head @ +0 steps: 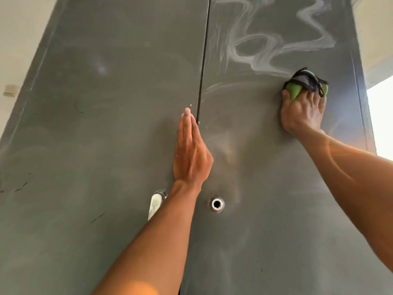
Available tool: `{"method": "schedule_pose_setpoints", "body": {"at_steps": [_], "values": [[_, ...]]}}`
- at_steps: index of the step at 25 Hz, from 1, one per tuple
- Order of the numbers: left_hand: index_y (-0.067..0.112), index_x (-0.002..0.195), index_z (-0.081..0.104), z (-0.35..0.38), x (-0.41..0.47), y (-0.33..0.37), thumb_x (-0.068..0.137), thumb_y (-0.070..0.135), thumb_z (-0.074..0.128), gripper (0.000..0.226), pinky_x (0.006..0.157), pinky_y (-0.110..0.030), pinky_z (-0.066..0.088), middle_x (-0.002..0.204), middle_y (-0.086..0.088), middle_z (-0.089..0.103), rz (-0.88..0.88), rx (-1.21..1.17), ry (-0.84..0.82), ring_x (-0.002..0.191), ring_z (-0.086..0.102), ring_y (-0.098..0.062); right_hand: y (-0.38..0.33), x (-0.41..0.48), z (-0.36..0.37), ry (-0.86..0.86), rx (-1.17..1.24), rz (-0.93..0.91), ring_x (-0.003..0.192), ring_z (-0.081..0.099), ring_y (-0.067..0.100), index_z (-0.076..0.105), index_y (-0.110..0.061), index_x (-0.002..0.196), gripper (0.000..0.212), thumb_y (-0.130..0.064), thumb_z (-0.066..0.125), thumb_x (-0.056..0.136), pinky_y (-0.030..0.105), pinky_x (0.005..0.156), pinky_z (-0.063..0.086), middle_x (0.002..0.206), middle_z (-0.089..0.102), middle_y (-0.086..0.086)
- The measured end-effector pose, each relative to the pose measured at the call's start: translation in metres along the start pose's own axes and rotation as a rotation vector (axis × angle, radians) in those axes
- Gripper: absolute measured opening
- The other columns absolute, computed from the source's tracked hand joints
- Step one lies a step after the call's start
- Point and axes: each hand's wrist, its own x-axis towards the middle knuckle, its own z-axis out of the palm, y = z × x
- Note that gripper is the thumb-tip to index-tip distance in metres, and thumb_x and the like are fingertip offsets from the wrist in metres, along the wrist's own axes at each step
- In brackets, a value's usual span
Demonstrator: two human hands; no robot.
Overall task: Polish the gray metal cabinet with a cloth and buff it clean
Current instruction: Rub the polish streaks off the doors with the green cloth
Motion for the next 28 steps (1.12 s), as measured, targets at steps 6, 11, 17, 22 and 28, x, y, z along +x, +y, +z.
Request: {"method": "schedule_pose_setpoints", "body": {"at_steps": [6,11,17,22,28], "values": [[-0.017,0.151,0.028,-0.003,-0.002,-0.001,0.089,-0.014,0.036,0.063,0.128,-0.040,0.020,0.163,-0.027,0.026,-0.054,-0.150,0.170,0.153,0.026,-0.040,-0.074,-0.027,0.015,0.006,-0.026,-0.313,0.152,0.025,0.029,0.037,0.000,0.152,0.068,-0.050,0.030,0.106,0.045,0.126,0.005,0.156,0.040,0.023],[-0.016,0.152,0.027,-0.009,-0.001,0.004,0.093,-0.007,0.026,0.060,0.127,-0.039,0.021,0.163,-0.028,0.025,-0.127,-0.194,0.169,0.153,0.025,-0.039,-0.146,-0.086,0.023,-0.024,0.042,-0.786,0.151,0.029,0.027,0.047,-0.006,0.148,0.058,-0.046,0.040,0.106,0.042,0.127,0.009,0.154,0.046,0.017],[-0.014,0.153,0.026,-0.034,-0.029,-0.011,0.095,-0.009,0.030,0.059,0.127,-0.039,0.022,0.164,-0.026,0.024,-0.113,-0.157,0.066,0.154,0.024,-0.036,-0.134,-0.129,0.032,-0.128,-0.056,-0.919,0.157,0.008,0.015,0.025,-0.017,0.160,0.071,-0.056,0.022,0.101,0.040,0.127,0.005,0.169,0.019,0.002],[-0.015,0.153,0.027,-0.057,-0.036,-0.003,0.096,-0.001,0.024,0.059,0.127,-0.030,0.017,0.164,-0.027,0.025,-0.112,-0.098,-0.015,0.152,0.026,-0.037,-0.119,-0.166,0.032,-0.193,-0.010,-0.906,0.157,0.006,0.017,0.030,-0.015,0.159,0.069,-0.048,0.043,0.099,0.044,0.127,0.009,0.168,0.022,0.003],[-0.014,0.152,0.030,-0.081,-0.034,-0.008,0.089,0.002,0.017,0.066,0.126,-0.023,0.013,0.163,-0.025,0.028,-0.166,-0.025,-0.060,0.151,0.030,-0.038,-0.117,-0.188,0.010,-0.317,0.168,-0.839,0.154,0.023,0.023,0.046,-0.006,0.148,0.054,-0.029,0.056,0.101,0.044,0.126,0.017,0.156,0.045,0.011]]}}
